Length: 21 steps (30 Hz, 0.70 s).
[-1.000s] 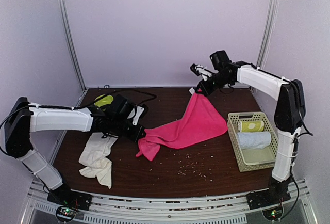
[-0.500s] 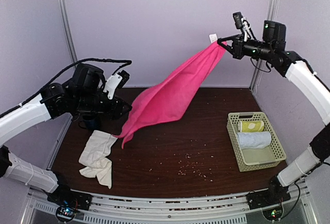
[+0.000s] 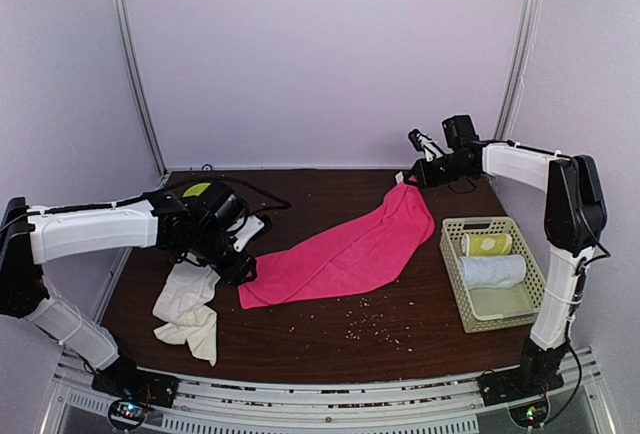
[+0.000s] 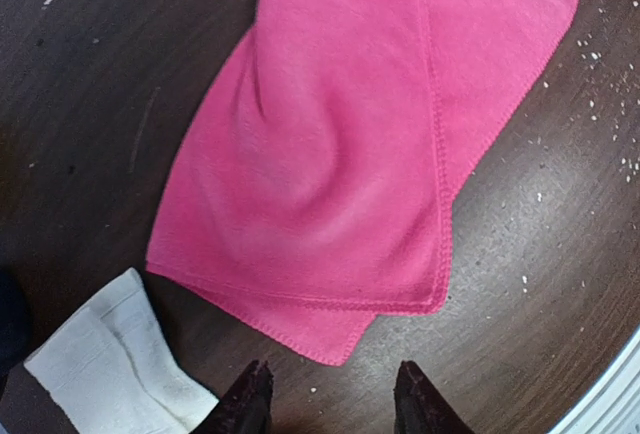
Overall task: Roll the towels
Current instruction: Flatten out the towel at the center of the board.
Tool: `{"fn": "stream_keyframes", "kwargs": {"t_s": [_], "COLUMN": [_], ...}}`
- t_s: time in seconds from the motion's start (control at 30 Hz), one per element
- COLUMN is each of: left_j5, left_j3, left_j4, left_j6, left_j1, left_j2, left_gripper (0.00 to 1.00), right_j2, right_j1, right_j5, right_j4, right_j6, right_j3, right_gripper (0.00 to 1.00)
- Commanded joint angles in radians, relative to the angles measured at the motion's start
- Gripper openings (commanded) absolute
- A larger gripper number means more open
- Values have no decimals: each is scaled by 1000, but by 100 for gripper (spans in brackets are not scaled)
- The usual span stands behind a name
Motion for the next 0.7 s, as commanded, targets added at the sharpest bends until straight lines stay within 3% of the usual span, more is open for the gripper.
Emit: {"fn": "stream_keyframes", "kwargs": {"t_s": [0.0,0.13,0.27,0.47,0.67], "left_j5": [117,41,-21,-104,-134], "left_j3": [-15,16,29,53,77], "left_j4": [90,79,60,34,43], "left_j6": [58,104,139,163,168], "left_j1": [-60,-138,-158,-166,-167], "left_j2": [49,130,191,262,284], "left_gripper": [45,55,55,47,31], "right_j2": [-74,-79,-78,-88,-98], "right_j1": [0,0,0,0,1], "right_j5": [8,-12,-18,-29,-50], "right_j4": [56,66,63,65,81], "right_j6": [-19,-11,-14,-18,1], "right_j3": [-32,-49,-48,-62,-97], "right_gripper": [0,0,0,0,0]}}
